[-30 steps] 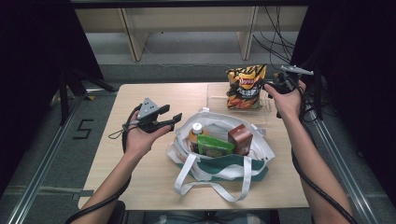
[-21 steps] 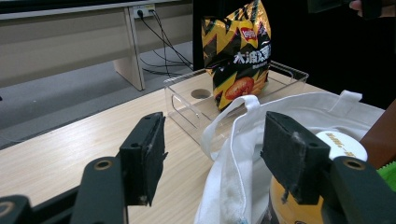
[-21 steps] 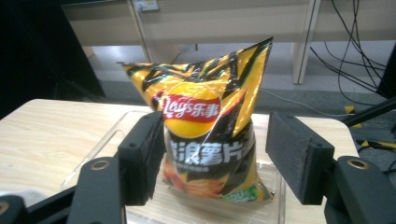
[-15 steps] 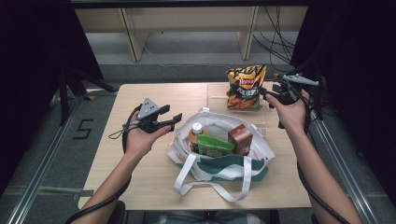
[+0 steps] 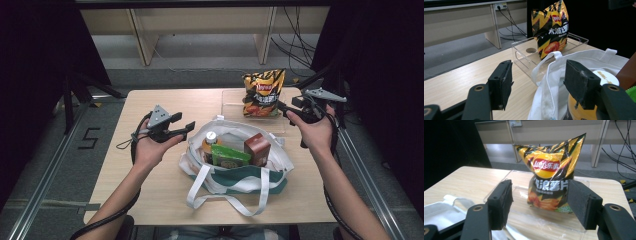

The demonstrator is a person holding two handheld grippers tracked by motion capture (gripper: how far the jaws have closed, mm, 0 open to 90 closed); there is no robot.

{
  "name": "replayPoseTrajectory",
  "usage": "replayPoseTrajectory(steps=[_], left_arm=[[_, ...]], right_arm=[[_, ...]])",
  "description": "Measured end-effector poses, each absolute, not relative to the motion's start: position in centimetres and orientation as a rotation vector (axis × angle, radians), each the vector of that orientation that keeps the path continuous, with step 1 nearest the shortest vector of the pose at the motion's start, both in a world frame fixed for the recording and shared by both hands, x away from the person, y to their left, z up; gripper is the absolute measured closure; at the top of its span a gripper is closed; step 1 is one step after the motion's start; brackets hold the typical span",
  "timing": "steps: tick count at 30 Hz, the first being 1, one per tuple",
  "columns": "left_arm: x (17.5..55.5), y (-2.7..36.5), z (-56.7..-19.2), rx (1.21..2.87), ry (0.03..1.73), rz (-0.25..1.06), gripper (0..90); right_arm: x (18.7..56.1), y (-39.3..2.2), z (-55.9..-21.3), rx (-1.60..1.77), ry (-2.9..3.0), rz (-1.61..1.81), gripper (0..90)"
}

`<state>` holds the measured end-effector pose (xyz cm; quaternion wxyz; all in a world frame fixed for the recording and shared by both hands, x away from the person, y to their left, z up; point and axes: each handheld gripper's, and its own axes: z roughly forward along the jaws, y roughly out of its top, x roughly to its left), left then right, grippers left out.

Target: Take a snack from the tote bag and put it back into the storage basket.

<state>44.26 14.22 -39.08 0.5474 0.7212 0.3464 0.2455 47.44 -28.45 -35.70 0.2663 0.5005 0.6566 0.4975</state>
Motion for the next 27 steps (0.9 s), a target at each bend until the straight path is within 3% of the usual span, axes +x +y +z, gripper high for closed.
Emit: replayPoseTrajectory(steps=[27], left_arm=[[44.3, 14.2, -39.5, 1.712, 0.823, 0.568, 38.7]], right_arm=[[42.4, -27.0, -35.9, 1.263, 1.864, 1.396, 38.3]])
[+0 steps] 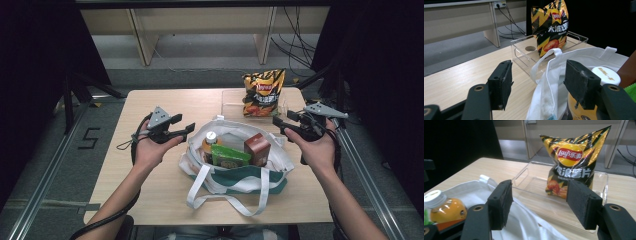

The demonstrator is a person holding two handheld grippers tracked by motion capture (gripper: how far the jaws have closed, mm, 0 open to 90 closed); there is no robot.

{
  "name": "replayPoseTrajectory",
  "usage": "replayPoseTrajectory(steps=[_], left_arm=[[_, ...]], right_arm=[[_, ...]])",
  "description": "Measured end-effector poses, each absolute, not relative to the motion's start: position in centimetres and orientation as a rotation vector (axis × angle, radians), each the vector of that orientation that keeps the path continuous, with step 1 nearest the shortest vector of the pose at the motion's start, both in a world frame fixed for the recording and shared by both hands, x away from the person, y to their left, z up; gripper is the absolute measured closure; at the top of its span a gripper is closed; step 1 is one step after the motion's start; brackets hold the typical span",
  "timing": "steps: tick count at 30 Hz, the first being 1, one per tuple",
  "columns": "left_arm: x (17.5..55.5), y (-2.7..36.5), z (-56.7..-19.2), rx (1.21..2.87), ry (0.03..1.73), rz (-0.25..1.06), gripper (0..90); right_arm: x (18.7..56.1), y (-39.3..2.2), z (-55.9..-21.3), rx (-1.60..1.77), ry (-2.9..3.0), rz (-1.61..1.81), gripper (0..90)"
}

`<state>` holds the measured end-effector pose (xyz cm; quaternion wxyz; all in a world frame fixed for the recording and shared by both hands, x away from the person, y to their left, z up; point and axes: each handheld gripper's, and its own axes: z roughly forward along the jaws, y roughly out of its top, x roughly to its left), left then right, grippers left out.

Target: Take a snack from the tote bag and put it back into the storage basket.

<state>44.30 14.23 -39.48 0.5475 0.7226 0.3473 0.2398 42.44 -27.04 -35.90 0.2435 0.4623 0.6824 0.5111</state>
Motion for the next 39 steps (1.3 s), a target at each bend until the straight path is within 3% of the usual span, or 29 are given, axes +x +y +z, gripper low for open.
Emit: replayPoseTrajectory(steps=[39], left_arm=[[44.0, 13.9, -39.1, 1.713, 0.818, 0.581, 38.6]], right_arm=[[39.2, -23.1, -36.2, 1.130, 1.986, 1.456, 36.6]])
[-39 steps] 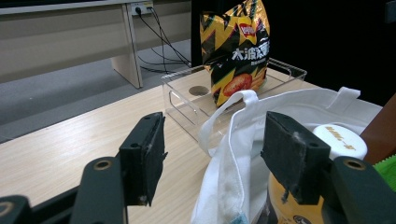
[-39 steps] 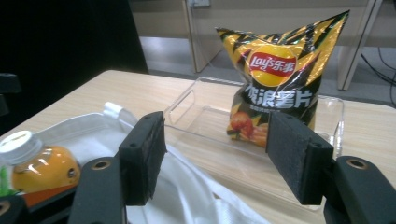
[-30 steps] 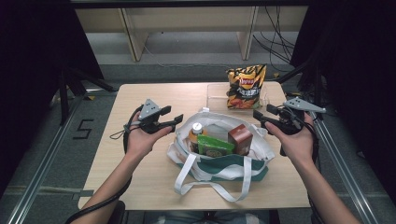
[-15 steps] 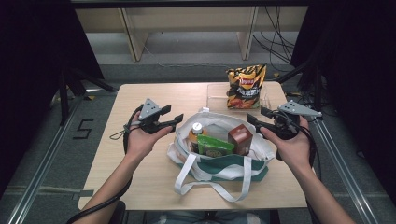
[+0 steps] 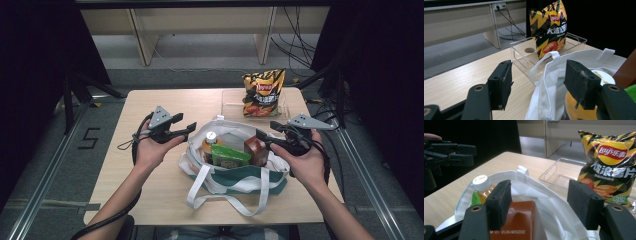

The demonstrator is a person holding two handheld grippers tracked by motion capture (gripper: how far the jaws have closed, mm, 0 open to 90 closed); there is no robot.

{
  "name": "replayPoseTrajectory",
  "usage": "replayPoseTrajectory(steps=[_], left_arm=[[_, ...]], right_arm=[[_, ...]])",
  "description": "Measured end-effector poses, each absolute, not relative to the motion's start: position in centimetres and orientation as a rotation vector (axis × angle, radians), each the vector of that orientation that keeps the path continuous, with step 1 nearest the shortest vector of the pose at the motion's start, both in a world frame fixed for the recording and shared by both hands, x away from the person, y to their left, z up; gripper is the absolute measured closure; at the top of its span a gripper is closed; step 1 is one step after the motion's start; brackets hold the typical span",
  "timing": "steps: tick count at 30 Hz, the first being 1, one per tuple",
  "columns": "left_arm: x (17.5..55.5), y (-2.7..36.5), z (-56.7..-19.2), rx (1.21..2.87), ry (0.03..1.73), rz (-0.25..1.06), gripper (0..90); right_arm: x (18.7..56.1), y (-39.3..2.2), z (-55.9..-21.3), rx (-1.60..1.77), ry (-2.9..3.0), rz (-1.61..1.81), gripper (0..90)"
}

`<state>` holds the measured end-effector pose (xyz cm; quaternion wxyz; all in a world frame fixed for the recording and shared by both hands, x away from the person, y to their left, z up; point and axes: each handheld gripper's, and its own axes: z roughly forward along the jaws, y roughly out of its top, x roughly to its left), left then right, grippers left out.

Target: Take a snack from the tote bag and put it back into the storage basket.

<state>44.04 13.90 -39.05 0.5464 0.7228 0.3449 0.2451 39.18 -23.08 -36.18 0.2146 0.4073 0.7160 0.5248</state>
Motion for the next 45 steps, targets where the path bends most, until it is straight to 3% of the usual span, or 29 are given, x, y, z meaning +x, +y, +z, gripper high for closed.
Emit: replayPoseTrajectory(steps=[26, 45], left_arm=[[44.1, 13.9, -39.1, 1.717, 0.816, 0.578, 38.5], [44.1, 13.8, -39.2, 1.722, 0.818, 0.573, 38.5]], right_arm=[[38.4, -21.2, -37.1, 1.106, 2.051, 1.424, 26.2], [38.0, -20.3, -37.5, 1.095, 2.097, 1.414, 25.8]])
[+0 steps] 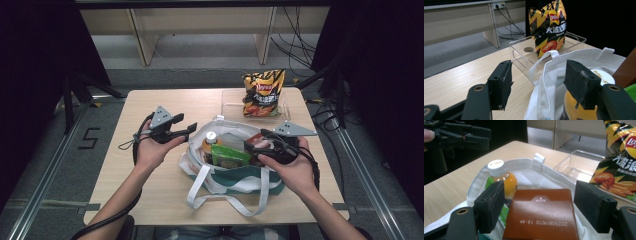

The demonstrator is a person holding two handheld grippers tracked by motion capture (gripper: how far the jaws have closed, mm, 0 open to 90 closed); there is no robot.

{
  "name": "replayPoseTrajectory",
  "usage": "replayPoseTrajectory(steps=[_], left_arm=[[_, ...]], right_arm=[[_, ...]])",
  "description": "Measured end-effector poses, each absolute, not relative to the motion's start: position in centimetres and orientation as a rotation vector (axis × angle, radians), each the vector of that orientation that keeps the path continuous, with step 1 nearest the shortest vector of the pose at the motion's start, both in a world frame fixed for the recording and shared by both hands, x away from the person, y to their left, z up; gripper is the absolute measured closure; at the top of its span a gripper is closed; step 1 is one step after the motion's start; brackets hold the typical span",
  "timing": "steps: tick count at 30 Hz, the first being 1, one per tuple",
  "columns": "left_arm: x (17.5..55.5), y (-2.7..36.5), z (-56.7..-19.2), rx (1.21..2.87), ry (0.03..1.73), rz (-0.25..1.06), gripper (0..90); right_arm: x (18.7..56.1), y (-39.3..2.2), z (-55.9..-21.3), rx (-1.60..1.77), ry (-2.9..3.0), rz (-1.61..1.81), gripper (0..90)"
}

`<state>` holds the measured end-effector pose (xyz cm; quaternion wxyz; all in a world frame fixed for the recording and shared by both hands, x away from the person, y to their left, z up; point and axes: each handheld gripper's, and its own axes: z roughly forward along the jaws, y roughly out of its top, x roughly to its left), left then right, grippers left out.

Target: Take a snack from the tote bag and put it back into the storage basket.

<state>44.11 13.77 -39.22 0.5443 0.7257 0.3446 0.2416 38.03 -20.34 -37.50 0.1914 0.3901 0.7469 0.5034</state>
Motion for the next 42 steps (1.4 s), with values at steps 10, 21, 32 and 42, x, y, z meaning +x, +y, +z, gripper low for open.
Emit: replayPoseTrajectory(steps=[10, 21, 32, 42], left_arm=[[44.1, 13.9, -39.2, 1.719, 0.817, 0.575, 38.5], [44.1, 13.9, -39.1, 1.716, 0.818, 0.577, 38.5], [44.1, 14.0, -39.1, 1.716, 0.818, 0.579, 38.5], [44.1, 14.0, -39.1, 1.716, 0.816, 0.580, 38.5]], right_arm=[[38.4, -20.2, -38.8, 1.093, 2.108, 1.354, 26.9], [38.5, -20.5, -39.0, 1.104, 2.112, 1.328, 32.9], [38.4, -21.2, -38.5, 1.107, 2.078, 1.305, 38.0], [38.2, -21.5, -37.6, 1.099, 2.048, 1.332, 38.3]])
